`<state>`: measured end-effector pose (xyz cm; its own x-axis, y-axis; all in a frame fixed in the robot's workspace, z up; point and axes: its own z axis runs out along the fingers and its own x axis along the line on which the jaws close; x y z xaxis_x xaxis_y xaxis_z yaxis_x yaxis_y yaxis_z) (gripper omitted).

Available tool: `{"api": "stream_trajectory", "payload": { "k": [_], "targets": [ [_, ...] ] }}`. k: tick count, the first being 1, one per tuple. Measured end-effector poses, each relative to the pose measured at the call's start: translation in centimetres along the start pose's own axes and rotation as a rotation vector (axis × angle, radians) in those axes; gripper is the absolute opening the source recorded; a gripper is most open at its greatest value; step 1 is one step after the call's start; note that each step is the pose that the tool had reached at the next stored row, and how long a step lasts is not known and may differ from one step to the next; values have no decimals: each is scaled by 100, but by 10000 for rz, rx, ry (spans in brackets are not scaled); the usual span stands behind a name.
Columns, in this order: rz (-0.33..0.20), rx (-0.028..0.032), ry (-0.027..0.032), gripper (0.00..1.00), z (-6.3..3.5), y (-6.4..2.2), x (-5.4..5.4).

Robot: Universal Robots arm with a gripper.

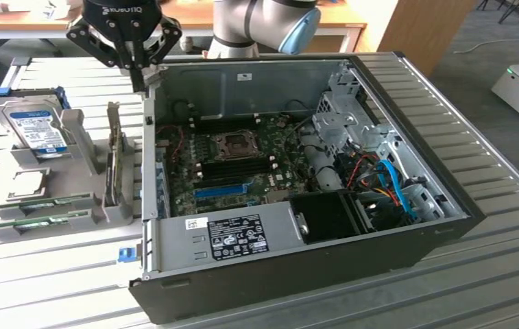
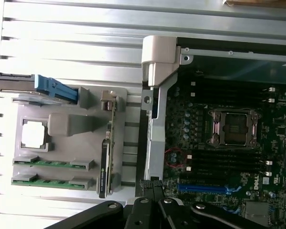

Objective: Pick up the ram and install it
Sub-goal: 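Reach for the ram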

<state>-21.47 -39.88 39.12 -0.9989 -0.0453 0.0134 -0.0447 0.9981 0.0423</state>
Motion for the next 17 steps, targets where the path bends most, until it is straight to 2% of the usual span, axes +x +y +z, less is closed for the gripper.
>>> {"api": "stream_trajectory", "payload": {
  "k": [17],
  "targets": [
    [-15,0,2,10,5,10,227]
  ]
}}
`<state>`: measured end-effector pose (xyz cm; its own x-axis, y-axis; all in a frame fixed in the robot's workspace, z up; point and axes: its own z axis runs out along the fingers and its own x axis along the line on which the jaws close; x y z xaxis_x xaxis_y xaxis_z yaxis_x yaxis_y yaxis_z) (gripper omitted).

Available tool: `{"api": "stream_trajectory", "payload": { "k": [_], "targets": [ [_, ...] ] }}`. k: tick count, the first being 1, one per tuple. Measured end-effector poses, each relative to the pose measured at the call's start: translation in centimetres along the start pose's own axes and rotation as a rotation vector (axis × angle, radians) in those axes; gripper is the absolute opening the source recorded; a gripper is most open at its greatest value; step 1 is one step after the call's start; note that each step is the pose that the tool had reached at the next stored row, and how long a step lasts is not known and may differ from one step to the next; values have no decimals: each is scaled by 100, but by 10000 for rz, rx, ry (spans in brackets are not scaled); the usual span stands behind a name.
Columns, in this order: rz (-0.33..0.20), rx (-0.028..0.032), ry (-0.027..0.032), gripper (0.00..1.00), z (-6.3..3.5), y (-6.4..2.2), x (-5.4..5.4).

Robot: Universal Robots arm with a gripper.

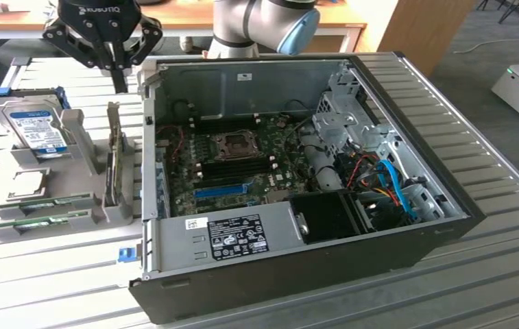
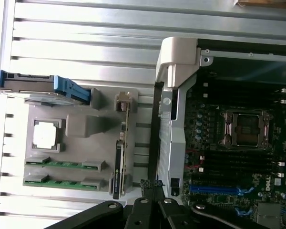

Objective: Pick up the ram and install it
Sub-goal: 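Reach for the ram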

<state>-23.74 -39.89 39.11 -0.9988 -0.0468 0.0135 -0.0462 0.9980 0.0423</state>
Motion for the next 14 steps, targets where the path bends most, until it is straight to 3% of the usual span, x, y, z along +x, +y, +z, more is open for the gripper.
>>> {"api": "stream_trajectory", "payload": {
  "k": [14],
  "targets": [
    [0,0,-3,10,9,14,306]
  ]
}}
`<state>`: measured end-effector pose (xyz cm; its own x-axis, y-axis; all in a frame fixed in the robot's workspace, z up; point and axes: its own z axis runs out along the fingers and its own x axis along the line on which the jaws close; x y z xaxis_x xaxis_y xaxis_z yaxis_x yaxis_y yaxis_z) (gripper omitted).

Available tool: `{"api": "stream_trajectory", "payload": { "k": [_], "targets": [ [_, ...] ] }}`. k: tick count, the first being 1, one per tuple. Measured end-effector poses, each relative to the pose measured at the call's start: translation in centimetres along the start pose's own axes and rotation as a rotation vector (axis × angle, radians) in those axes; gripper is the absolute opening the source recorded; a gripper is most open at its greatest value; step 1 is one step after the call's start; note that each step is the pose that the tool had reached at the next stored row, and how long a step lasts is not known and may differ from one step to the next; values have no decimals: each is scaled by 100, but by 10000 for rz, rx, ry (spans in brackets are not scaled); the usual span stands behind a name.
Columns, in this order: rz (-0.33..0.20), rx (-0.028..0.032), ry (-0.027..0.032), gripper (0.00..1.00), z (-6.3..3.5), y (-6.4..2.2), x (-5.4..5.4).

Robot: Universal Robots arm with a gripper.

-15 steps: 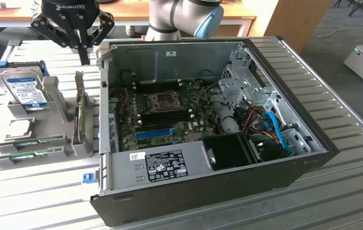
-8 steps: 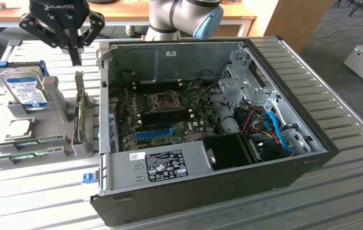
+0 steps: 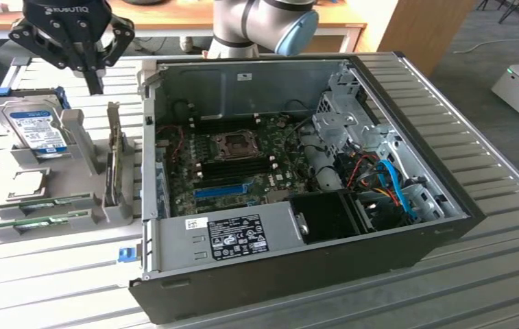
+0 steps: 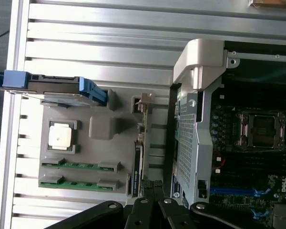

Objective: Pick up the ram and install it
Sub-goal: 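Reach for the ram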

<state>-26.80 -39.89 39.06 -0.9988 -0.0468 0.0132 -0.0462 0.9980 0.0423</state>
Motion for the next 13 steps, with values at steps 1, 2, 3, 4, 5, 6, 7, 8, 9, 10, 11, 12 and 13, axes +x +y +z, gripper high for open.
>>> {"api": "stream_trajectory", "payload": {
  "k": [1,2,3,4,5,6,7,8,9,10,11,12,13],
  "targets": [
    [0,0,0,10,1,1,19],
    [0,1,1,10,1,2,39],
    [0,0,0,10,1,3,59],
    [0,0,0,10,2,4,82],
    [0,0,1,10,3,5,103],
    [1,0,0,10,3,6,126],
    [1,0,0,10,4,7,149],
    [1,0,0,10,5,8,174],
    [1,0,0,10,6,9,199],
    [0,0,0,10,6,10,221],
    [0,0,0,10,7,11,246],
    [0,0,1,10,8,12,270],
    [-1,0,0,10,9,13,293]
  ]
}}
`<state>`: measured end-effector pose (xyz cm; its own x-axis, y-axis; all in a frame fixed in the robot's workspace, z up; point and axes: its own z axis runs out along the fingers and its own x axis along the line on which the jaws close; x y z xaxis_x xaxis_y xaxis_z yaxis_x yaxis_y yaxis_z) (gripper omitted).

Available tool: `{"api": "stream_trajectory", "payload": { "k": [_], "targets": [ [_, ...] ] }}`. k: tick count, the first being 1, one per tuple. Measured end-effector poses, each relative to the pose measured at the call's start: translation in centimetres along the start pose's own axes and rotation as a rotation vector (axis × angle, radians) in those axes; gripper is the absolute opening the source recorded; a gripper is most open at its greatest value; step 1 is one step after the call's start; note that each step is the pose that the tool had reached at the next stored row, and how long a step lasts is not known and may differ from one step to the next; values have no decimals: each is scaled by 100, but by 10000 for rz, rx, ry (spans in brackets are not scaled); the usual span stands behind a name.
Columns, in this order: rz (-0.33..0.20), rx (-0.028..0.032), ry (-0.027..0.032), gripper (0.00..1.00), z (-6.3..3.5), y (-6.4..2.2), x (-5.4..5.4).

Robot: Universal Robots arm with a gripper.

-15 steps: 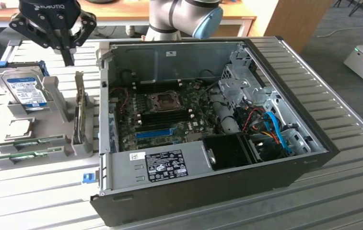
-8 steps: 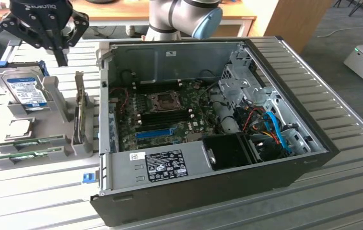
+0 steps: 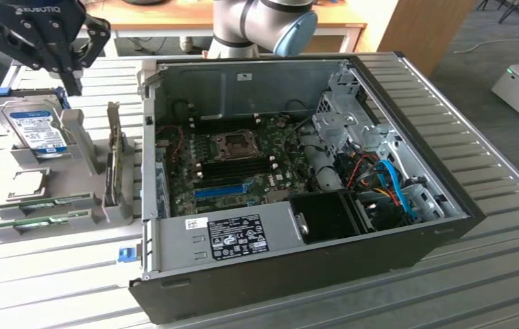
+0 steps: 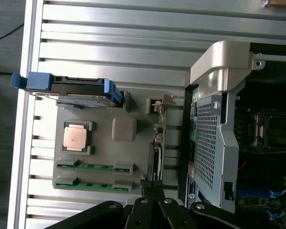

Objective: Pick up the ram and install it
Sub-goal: 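Reach for the ram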

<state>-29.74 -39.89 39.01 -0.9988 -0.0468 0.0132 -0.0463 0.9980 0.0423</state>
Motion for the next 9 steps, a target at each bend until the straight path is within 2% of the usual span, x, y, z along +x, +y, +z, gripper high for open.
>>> {"api": "stream_trajectory", "payload": {
  "k": [9],
  "targets": [
    [0,0,0,10,8,10,214]
  ]
}}
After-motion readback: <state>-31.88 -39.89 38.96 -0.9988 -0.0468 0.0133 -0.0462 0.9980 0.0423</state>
